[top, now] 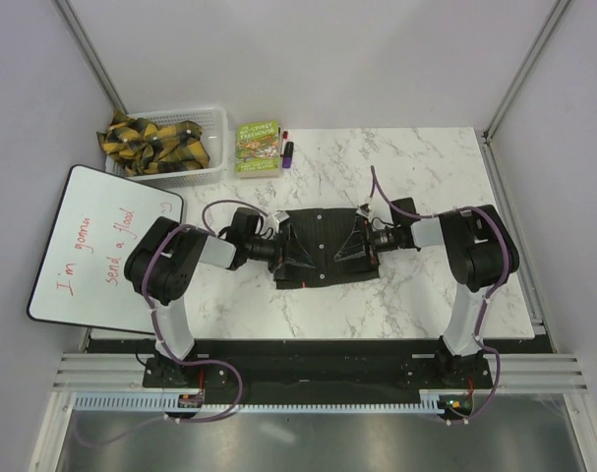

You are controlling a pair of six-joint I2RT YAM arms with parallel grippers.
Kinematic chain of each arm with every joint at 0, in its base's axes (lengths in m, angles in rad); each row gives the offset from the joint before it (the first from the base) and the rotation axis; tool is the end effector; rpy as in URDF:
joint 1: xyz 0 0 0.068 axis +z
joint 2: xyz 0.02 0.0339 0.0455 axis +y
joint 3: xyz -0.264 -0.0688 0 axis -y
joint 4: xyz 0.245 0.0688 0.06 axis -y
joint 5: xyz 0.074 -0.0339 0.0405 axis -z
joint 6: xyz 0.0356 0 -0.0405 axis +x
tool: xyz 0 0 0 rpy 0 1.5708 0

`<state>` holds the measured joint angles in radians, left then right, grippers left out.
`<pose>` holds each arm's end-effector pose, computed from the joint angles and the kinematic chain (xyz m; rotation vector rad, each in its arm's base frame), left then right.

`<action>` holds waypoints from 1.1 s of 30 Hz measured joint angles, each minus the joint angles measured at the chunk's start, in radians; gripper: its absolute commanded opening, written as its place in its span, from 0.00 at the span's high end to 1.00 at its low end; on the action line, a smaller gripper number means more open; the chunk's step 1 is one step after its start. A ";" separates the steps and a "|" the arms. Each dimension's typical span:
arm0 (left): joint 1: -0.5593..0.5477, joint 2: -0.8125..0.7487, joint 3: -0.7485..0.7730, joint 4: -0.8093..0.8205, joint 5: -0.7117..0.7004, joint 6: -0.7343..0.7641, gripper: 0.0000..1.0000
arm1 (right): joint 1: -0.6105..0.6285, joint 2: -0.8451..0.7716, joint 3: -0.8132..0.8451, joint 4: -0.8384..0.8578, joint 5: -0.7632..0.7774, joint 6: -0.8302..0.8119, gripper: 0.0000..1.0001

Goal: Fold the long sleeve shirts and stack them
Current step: Fold the shirt

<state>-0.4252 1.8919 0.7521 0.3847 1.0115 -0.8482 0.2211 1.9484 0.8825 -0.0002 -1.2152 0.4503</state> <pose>0.2862 -0.1627 0.1028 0.0600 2.5696 -1.7552 0.3148 0.1050 0.0979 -0.1581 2.5142 1.8386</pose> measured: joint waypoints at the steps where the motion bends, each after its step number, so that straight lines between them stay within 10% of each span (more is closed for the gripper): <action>1: 0.014 -0.002 -0.009 0.012 0.006 -0.001 0.02 | -0.015 0.009 0.002 -0.007 -0.020 -0.009 0.02; 11: 0.092 -0.169 -0.044 -0.153 0.013 0.095 0.03 | -0.053 -0.041 0.202 -0.501 0.066 -0.365 0.02; 22: 0.099 0.138 0.527 -0.054 -0.078 0.113 0.10 | -0.059 0.071 0.508 -0.298 0.167 -0.212 0.02; 33: 0.156 0.200 0.403 -0.117 -0.124 0.125 0.17 | -0.055 0.319 0.789 -0.465 0.334 -0.333 0.02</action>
<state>-0.2691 2.0918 1.1553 0.2676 0.8875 -0.7231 0.1661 2.2673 1.6714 -0.4652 -0.8810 0.1169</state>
